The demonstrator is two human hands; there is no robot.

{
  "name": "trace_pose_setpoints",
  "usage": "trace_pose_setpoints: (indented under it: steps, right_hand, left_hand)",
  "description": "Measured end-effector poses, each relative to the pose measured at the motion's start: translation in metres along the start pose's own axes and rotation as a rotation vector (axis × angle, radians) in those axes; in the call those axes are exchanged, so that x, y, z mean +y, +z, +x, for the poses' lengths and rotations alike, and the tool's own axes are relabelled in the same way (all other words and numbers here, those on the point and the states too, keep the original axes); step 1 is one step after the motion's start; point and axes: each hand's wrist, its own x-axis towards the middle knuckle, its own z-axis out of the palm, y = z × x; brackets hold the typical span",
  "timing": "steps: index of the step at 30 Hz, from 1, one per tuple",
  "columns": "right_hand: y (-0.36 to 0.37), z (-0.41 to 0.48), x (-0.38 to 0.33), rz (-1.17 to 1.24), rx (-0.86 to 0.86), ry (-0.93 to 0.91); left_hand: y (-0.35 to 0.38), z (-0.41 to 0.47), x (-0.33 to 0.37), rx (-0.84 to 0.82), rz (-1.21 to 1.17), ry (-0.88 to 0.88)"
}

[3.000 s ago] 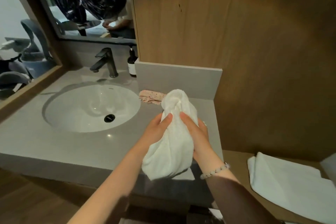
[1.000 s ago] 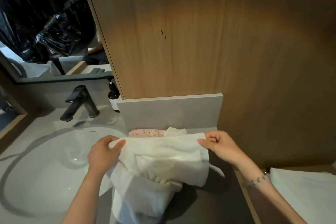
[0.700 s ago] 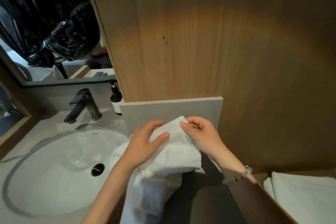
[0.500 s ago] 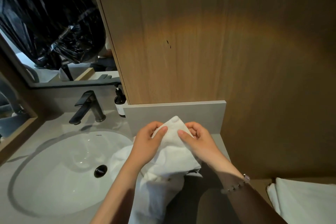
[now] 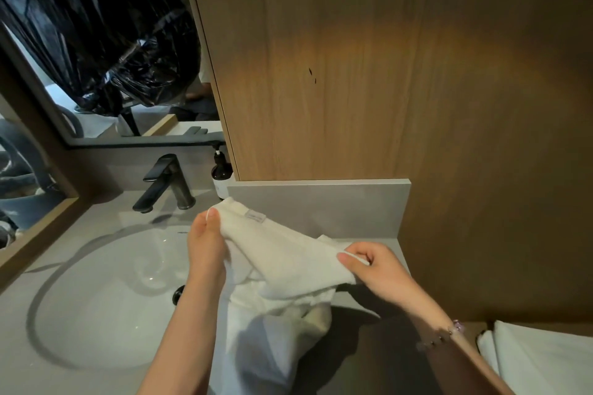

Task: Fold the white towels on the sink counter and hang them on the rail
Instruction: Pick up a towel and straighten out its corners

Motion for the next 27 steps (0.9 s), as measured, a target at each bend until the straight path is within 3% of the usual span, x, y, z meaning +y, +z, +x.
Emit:
trace_pose_setpoints:
  steps: [4,6,7,9,11,13,22,27]
  right_hand:
    - [-0.010,0.007,-0.005,-0.042,0.081,-0.053]
    - [-0.008,0.009,-0.010,-0.053,0.104,-0.088]
    - [-0.006,0.010,-0.014,-0.059,0.106,-0.108]
    - [0.000,0.013,-0.023,-0.080,0.099,-0.155]
    - [0.007,0.018,-0.034,-0.087,0.087,-0.199]
    - [0.013,0.021,-0.043,-0.078,0.081,-0.231]
    - [-0.002,0.021,-0.028,-0.173,0.049,-0.170]
    - [-0.019,0.023,-0.018,-0.009,0.030,-0.116]
  left_hand:
    - [-0.006,0.010,-0.012,0.169,0.135,-0.082]
    - [-0.007,0.007,-0.010,0.145,0.274,0.059]
    - [-0.006,0.005,-0.007,0.054,0.356,0.204]
    - [0.001,-0.001,0.000,-0.284,0.468,0.435]
    - [0.013,-0.012,0.006,-0.654,0.596,0.456]
    - [0.022,-0.019,0.001,-0.826,0.707,0.421]
    - [0.019,-0.014,-0.009,-0.781,0.490,0.322]
    - [-0.004,0.003,-0.004,-0.636,0.500,0.216]
